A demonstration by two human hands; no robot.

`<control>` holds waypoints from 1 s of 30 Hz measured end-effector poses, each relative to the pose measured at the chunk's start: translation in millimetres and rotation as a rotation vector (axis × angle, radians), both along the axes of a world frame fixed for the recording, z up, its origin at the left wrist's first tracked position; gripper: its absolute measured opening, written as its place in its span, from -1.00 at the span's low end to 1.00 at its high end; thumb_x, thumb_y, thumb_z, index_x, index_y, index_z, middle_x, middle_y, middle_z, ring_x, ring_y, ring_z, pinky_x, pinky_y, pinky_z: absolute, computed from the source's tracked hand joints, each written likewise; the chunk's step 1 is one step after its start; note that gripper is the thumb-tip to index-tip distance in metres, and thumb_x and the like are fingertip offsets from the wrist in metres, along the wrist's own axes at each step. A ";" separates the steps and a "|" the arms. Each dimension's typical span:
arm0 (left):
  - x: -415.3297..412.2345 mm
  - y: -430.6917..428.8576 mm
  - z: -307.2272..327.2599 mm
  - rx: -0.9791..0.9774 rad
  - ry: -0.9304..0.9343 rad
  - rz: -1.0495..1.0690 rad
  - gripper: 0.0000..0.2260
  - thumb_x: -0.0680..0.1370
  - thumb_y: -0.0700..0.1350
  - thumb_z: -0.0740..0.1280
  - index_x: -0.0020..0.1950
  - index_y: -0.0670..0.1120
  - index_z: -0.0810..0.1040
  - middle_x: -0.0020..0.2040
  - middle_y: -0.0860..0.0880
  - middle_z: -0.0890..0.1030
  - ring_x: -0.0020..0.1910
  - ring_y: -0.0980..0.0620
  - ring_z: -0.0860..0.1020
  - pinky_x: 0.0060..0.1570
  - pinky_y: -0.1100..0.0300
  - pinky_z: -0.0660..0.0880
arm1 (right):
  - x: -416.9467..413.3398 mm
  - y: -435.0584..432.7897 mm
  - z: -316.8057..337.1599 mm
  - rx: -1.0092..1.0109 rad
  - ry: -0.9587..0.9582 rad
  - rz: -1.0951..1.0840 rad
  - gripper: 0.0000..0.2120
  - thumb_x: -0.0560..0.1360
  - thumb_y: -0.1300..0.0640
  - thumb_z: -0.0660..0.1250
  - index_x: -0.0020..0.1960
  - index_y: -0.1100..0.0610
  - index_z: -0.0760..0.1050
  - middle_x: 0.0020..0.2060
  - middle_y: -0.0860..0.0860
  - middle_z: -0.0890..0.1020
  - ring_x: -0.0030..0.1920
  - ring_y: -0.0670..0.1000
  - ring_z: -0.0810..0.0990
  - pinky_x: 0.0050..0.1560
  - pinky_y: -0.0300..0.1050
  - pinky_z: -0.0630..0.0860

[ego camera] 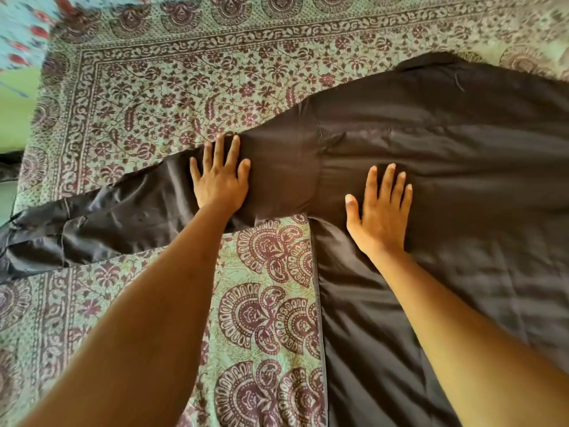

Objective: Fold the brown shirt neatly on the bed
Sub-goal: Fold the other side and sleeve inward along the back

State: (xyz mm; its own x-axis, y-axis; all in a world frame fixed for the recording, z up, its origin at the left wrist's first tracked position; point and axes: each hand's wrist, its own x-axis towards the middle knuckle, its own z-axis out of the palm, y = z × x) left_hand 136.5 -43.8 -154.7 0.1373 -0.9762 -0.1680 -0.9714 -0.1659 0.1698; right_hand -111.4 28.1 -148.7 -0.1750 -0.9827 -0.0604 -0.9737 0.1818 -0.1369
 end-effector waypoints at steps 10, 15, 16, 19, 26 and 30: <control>3.9 0.2 -3.8 -0.035 0.028 0.005 -0.57 0.64 0.09 -0.11 0.52 0.17 -0.07 0.56 0.09 -0.07 0.53 0.04 -0.12 0.46 -0.07 -0.21 | 134.1 -36.9 -12.3 -0.025 -0.100 0.274 -0.42 0.56 -0.04 -0.23 0.51 0.21 -0.07 0.52 0.12 -0.02 0.51 0.03 -0.06 0.46 -0.02 -0.16; 16.0 9.8 -2.4 -0.066 0.009 -0.086 -0.54 0.63 0.11 -0.09 0.53 0.10 -0.06 0.56 0.04 -0.05 0.53 0.03 -0.09 0.47 -0.04 -0.20 | 135.9 -36.3 -18.3 -0.066 -0.067 0.271 -0.39 0.53 -0.04 -0.21 0.50 0.22 0.03 0.50 0.14 0.09 0.50 0.06 0.05 0.46 0.02 -0.07; 28.9 15.5 -3.0 -0.074 -0.001 -0.100 -0.53 0.63 0.12 -0.09 0.53 0.08 -0.06 0.56 0.04 -0.04 0.53 0.03 -0.08 0.47 -0.03 -0.19 | 136.2 -36.2 -18.2 -0.077 -0.071 0.267 -0.40 0.54 -0.03 -0.18 0.50 0.23 0.05 0.49 0.15 0.12 0.50 0.07 0.09 0.45 0.03 -0.04; 96.1 41.2 -3.2 -0.083 -0.049 0.007 -0.52 0.63 0.08 -0.08 0.54 0.04 -0.06 0.56 0.06 -0.04 0.53 0.06 -0.07 0.47 0.01 -0.18 | 134.8 -35.0 -18.5 -0.081 -0.064 0.274 -0.41 0.55 -0.03 -0.14 0.49 0.24 0.08 0.48 0.15 0.14 0.49 0.08 0.12 0.45 0.04 0.00; 171.3 63.4 -2.3 -0.068 -0.073 0.174 -0.53 0.64 0.02 -0.06 0.54 0.02 -0.04 0.56 0.05 0.00 0.53 0.08 -0.05 0.48 0.02 -0.14 | 148.1 -34.6 -10.1 -0.038 -0.029 0.232 -0.33 0.49 -0.08 -0.23 0.49 0.26 0.04 0.49 0.19 0.09 0.49 0.13 0.07 0.45 0.07 -0.04; 169.1 64.5 0.8 -0.064 -0.053 0.168 -0.53 0.64 0.02 -0.07 0.54 0.02 -0.07 0.56 0.06 -0.04 0.53 0.09 -0.09 0.49 0.03 -0.15 | 220.5 -13.7 -4.6 -0.030 -0.136 0.435 -0.35 0.51 -0.09 -0.25 0.51 0.23 -0.05 0.51 0.15 0.00 0.51 0.07 -0.03 0.46 -0.01 -0.14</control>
